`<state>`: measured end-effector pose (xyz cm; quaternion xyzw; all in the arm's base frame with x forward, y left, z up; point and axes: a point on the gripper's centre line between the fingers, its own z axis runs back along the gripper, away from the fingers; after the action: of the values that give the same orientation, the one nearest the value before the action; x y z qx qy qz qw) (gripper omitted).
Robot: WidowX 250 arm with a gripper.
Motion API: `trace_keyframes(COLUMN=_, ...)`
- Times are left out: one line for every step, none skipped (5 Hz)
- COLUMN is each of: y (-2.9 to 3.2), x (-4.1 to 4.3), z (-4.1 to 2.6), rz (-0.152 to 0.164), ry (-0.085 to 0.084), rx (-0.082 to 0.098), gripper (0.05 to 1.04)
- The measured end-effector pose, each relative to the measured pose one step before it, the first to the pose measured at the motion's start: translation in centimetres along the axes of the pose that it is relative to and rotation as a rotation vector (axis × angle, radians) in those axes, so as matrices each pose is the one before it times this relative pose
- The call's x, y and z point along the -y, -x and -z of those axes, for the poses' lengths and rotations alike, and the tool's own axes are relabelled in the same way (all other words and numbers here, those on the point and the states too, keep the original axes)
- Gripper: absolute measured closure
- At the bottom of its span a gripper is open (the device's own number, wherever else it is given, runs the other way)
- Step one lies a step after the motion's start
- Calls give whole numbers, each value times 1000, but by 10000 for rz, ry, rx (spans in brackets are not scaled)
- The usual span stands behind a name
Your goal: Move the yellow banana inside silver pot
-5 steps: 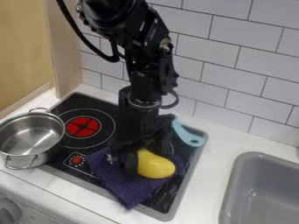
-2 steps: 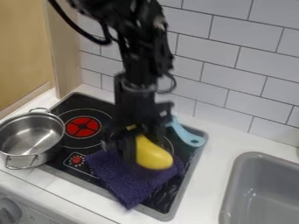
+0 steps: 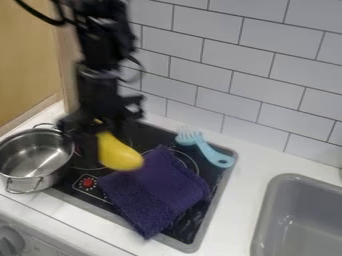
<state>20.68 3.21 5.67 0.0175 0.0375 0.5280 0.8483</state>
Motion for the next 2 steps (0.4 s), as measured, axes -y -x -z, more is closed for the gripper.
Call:
trace_keyframes(y=-2639, x=-2409, z=30, rz=-256, ry=-111, rx=-12, gripper=561)
trace_keyframes(y=-1051, x=-1271, z=689, rz=68, ry=-232, rx=-249, gripper=561)
